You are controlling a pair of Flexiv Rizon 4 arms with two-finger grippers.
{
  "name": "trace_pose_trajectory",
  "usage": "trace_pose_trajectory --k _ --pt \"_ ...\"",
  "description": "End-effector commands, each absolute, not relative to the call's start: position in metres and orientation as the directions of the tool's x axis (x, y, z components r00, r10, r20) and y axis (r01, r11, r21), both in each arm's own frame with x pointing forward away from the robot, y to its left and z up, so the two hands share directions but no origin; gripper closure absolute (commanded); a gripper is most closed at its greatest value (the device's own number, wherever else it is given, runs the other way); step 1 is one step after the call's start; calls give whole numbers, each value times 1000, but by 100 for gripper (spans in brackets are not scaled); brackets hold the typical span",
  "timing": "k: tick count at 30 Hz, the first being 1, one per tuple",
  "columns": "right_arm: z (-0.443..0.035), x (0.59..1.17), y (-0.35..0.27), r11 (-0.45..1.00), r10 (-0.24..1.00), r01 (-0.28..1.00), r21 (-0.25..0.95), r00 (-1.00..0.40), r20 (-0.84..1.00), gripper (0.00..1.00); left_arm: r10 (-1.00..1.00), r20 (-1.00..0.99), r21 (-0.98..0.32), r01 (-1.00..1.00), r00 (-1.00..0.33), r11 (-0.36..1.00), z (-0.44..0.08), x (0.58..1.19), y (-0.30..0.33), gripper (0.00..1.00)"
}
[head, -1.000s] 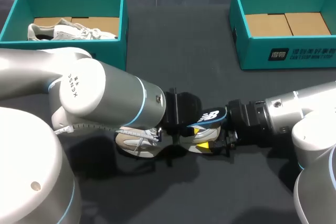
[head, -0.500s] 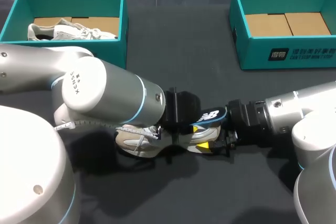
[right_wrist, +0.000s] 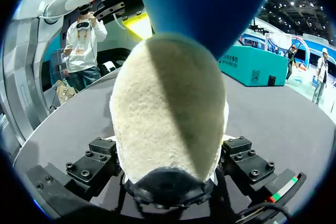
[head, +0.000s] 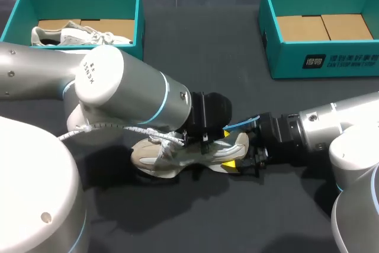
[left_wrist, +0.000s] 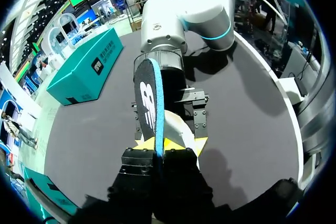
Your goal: Take the shoe out of the shoebox, open the shoe tongue, remove and reinsert the insole, then place the shoe into the shoebox
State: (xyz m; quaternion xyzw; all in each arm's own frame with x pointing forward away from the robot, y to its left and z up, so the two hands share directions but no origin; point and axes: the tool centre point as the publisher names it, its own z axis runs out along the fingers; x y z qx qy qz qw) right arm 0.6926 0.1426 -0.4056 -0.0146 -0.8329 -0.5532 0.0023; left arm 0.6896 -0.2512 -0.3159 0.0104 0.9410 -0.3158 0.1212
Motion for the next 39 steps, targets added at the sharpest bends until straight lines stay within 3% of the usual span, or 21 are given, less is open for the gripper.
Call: trace_pose_trajectory --k 1,16,25,39 --pt "-406 692 145 392 23 28 919 -1000 20 100 -28 -184 -599 89 -983 796 -300 690 -249 100" --pt "-406 692 145 392 23 28 919 -1000 20 100 0 -2 -622 1 -1000 783 -248 679 -281 100" --pt "-406 692 145 392 23 28 919 -1000 20 100 66 94 -684 -16 -993 730 -175 680 -298 100" --pt "-406 692 145 392 23 28 919 -1000 20 100 66 94 -684 -16 -993 730 -175 680 -298 100"
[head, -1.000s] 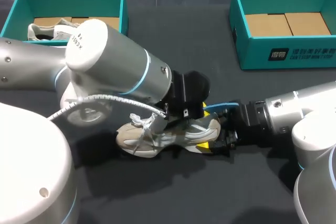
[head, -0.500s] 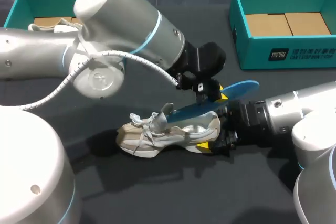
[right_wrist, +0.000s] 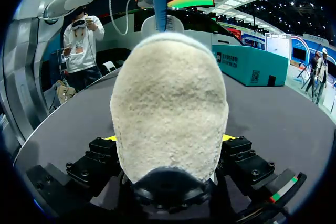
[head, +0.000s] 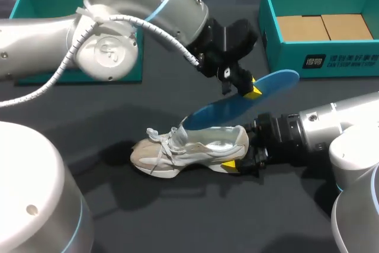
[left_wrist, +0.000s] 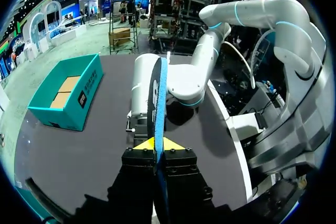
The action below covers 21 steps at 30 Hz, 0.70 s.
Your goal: Take the shoe out of the shoebox, open the shoe tongue, remove and reinsert the insole, then place the shoe into the shoebox
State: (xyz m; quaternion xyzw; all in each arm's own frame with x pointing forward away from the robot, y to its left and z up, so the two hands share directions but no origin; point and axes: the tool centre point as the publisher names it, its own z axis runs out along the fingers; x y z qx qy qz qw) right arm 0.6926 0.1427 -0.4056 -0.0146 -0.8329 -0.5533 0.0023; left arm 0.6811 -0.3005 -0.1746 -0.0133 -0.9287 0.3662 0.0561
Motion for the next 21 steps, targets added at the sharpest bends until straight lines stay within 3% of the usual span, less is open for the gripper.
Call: trace_pose_trajectory --k 1,4,8,14,21 --pt "-406 692 145 392 23 28 919 -1000 20 100 66 94 -684 -16 -993 730 -175 680 -298 100" --pt "-406 692 145 392 23 28 919 -1000 20 100 66 94 -684 -16 -993 730 -175 680 -298 100" --pt "-406 692 145 392 23 28 919 -1000 20 100 14 199 -791 -152 -980 593 -137 674 -295 100" --pt "-406 692 145 392 23 28 919 -1000 20 100 -4 173 -870 -155 -985 469 -84 665 -291 100" --pt "-406 692 145 392 23 28 919 -1000 20 100 -15 193 -872 -179 -981 455 -75 665 -288 100"
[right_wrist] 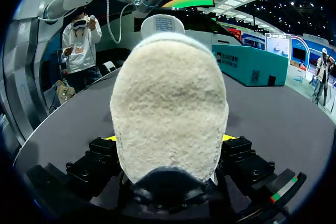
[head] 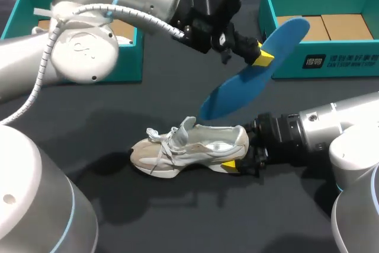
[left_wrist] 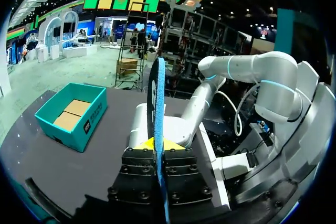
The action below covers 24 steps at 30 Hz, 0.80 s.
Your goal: Take the shoe out of the shoebox, open the shoe tongue, remove and reinsert the insole, then place the shoe into the shoebox
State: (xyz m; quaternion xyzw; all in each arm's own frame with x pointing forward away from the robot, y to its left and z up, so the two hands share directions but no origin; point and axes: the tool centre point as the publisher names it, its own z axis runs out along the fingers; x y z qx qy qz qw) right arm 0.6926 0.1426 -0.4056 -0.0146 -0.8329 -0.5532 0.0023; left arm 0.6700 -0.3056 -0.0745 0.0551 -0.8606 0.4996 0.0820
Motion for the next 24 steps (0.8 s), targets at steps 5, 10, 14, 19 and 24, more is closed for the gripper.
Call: trace_pose_trajectory --k 5,10,14,19,24 --pt "-406 692 145 392 23 28 919 -1000 20 100 -15 193 -872 -179 -981 455 -75 665 -288 100" --pt "-406 692 145 392 23 28 919 -1000 20 100 -15 193 -872 -179 -981 455 -75 665 -288 100" --pt "-406 692 145 392 23 28 919 -1000 20 100 8 256 -920 -242 -967 307 -48 652 -266 100" --pt "-406 692 145 392 23 28 919 -1000 20 100 24 338 -926 -328 -941 189 -21 647 -234 100" --pt "-406 692 145 392 23 28 919 -1000 20 100 31 347 -925 -337 -937 175 -16 646 -227 100"
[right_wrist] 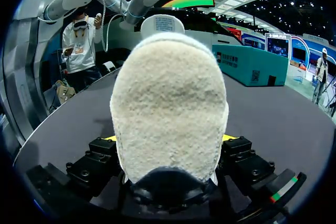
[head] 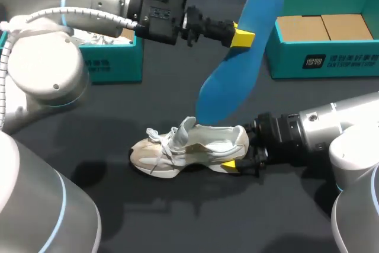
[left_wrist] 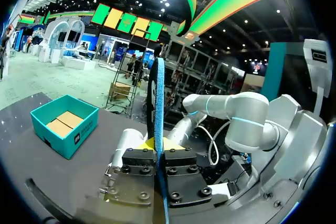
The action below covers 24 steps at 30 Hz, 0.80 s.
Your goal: Take the shoe out of the shoebox, open the shoe tongue, remove and reinsert the insole, then place the shoe into the shoebox
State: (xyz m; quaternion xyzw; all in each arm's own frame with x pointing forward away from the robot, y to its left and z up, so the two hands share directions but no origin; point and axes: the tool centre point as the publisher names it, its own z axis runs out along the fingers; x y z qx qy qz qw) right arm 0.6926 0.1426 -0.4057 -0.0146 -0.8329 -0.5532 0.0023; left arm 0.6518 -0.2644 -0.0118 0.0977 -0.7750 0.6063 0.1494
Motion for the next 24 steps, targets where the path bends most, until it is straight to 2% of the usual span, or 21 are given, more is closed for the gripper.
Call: trace_pose_trajectory --k 1,24 --pt "-406 692 145 392 23 28 919 -1000 20 100 31 347 -925 -337 -937 175 -16 646 -227 100" --pt "-406 692 145 392 23 28 919 -1000 20 100 105 465 -884 -454 -879 110 -46 619 -196 100"
